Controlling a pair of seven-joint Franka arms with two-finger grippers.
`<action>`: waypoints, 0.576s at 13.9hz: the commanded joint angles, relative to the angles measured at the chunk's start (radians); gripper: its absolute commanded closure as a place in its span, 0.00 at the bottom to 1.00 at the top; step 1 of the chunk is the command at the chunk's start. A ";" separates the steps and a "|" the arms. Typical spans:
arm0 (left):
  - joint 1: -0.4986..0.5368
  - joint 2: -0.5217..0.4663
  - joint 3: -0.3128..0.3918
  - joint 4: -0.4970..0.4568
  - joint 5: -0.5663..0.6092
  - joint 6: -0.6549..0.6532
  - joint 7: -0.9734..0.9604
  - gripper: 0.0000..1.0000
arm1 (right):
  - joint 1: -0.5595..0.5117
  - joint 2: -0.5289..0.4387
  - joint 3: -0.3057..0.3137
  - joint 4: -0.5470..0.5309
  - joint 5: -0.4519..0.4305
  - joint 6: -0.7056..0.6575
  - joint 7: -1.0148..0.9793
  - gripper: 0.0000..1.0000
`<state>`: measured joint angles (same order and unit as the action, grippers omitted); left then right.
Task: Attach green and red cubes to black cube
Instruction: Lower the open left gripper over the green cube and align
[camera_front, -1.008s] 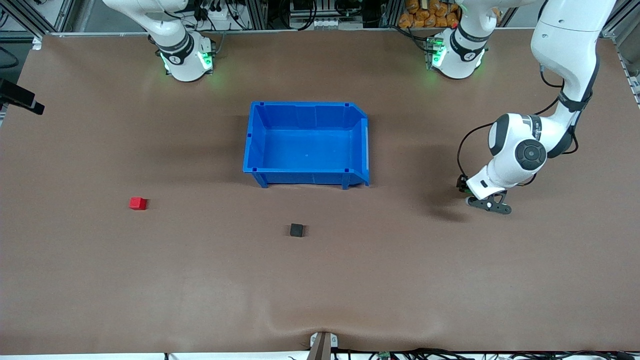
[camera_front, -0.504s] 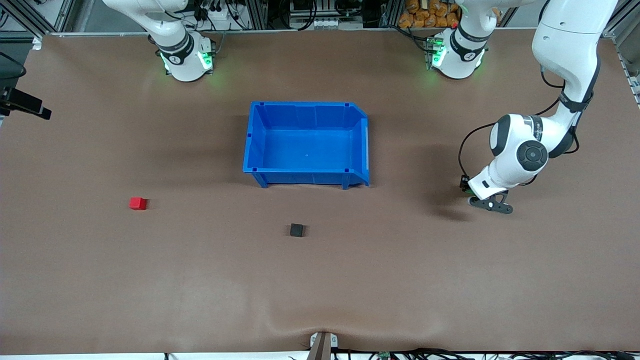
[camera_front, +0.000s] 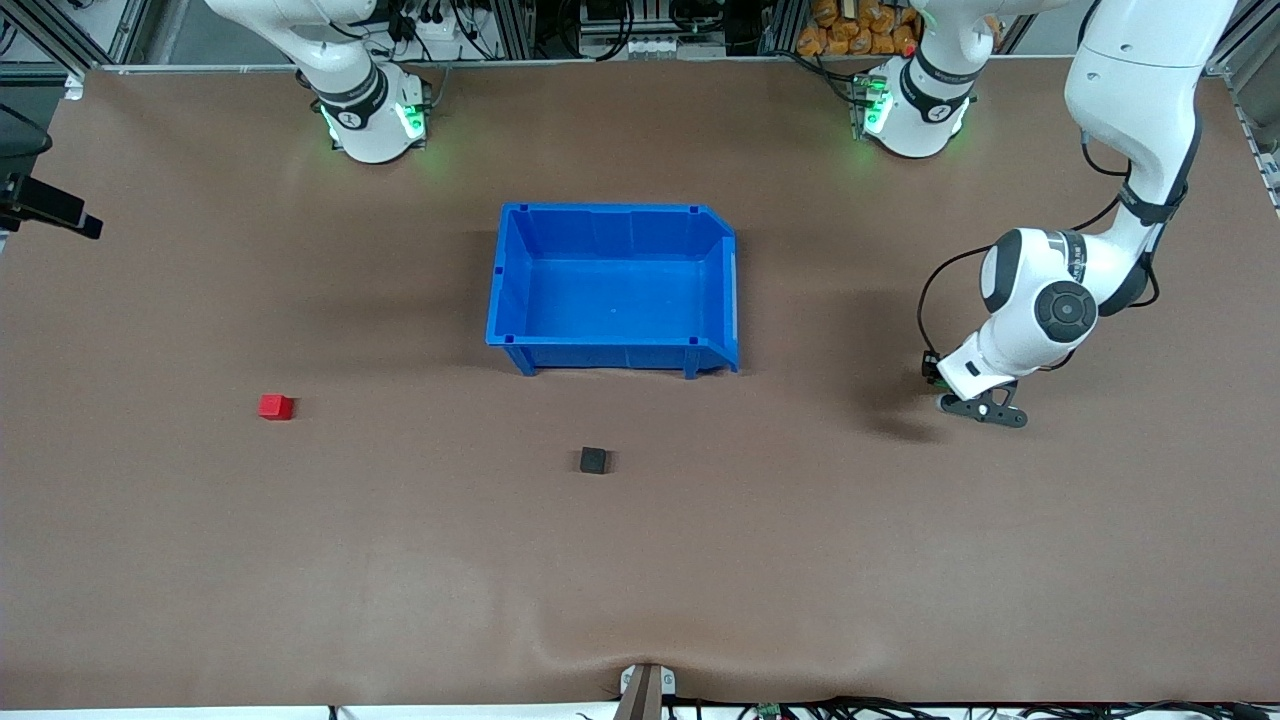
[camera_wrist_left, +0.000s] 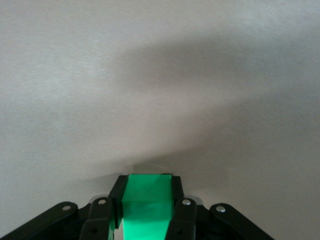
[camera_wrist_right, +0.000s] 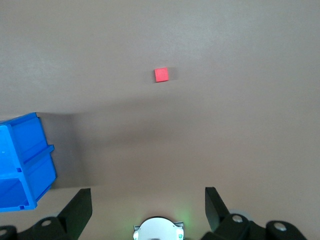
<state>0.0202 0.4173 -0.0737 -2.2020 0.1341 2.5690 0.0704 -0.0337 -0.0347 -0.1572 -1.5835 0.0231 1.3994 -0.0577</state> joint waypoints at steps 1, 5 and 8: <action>0.023 -0.005 -0.005 0.027 0.012 0.003 -0.085 1.00 | -0.015 -0.001 0.008 0.008 0.015 -0.011 0.007 0.00; 0.015 -0.002 -0.006 0.109 0.006 -0.009 -0.245 1.00 | -0.015 0.013 0.008 0.007 0.015 -0.013 0.007 0.00; 0.009 0.030 -0.008 0.189 0.002 -0.035 -0.337 1.00 | -0.026 0.053 0.008 0.013 0.018 -0.052 0.007 0.00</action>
<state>0.0351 0.4195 -0.0781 -2.0737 0.1340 2.5643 -0.2024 -0.0352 -0.0097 -0.1573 -1.5853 0.0231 1.3795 -0.0577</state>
